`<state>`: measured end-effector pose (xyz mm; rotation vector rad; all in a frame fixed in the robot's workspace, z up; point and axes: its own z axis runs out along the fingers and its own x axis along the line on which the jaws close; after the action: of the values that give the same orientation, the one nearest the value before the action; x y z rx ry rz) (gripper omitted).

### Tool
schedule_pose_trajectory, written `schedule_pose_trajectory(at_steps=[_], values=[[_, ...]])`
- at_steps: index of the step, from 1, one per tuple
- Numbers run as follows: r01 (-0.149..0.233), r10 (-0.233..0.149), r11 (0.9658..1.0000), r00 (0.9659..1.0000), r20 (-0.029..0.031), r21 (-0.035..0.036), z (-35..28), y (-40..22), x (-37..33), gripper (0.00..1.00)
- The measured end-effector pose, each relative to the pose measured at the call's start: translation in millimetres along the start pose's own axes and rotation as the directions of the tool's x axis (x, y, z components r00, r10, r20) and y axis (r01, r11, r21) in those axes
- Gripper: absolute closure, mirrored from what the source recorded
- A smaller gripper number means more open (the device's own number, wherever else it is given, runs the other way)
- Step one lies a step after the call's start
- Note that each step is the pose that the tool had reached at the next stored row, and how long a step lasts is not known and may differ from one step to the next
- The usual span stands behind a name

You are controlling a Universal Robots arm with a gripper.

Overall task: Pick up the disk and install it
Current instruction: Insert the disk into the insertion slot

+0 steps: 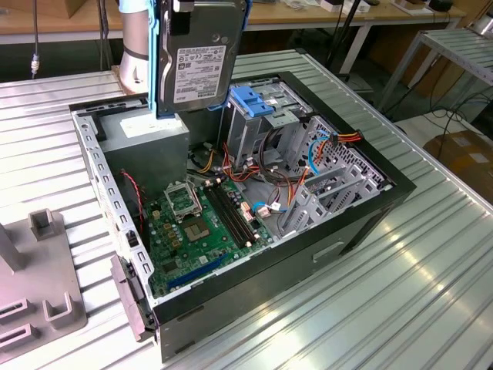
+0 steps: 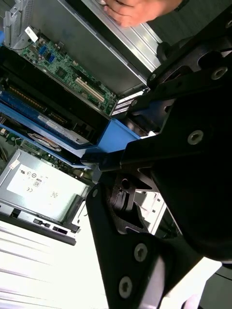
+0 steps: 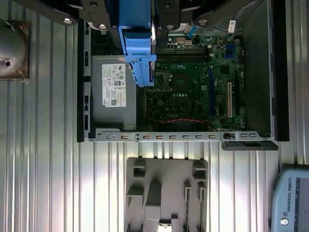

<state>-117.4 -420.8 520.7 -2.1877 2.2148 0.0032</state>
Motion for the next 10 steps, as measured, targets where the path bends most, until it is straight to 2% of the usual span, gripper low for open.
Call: schedule_pose_trajectory(at_steps=[10], values=[[0.000,0.000,1.0000,1.0000,0.0000,0.0000,0.0,-0.3,1.4,0.63]])
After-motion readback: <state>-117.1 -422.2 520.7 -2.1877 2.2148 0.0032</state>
